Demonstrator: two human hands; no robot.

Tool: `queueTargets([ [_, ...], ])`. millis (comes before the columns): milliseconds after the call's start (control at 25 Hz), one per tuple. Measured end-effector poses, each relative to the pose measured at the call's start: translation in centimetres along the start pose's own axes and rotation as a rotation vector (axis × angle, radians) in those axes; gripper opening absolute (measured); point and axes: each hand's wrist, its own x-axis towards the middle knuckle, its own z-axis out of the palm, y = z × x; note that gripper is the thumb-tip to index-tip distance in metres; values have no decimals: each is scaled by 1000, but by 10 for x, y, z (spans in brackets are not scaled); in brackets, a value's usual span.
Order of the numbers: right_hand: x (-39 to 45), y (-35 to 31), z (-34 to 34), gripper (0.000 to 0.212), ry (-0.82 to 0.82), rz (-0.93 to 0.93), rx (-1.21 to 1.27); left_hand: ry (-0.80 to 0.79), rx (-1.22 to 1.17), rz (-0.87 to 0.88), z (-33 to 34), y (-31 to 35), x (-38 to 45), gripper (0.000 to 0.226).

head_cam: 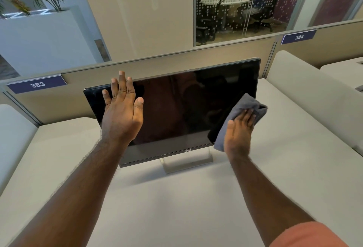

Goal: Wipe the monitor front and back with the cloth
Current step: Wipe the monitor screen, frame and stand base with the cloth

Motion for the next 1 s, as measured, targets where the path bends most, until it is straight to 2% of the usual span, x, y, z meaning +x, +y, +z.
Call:
queueTargets([
  [80, 9, -4, -8, 64, 31, -15, 81, -4, 0, 4, 1, 2, 1, 62],
  [240, 22, -55, -19, 67, 66, -248, 104, -17, -5, 11, 5, 5, 2, 62],
  [440, 19, -112, -12, 72, 10, -660, -101, -31, -3, 20, 7, 7, 5, 61],
  [560, 22, -99, -13, 69, 50, -596, -140, -32, -6, 25, 6, 8, 6, 61],
  [760, 72, -55, -44, 65, 171, -208, -23, -44, 4, 30, 3, 6, 6, 63],
  [1000, 79, -33, -39, 65, 135, -245, 37, -54, 6, 23, 3, 10, 6, 63],
])
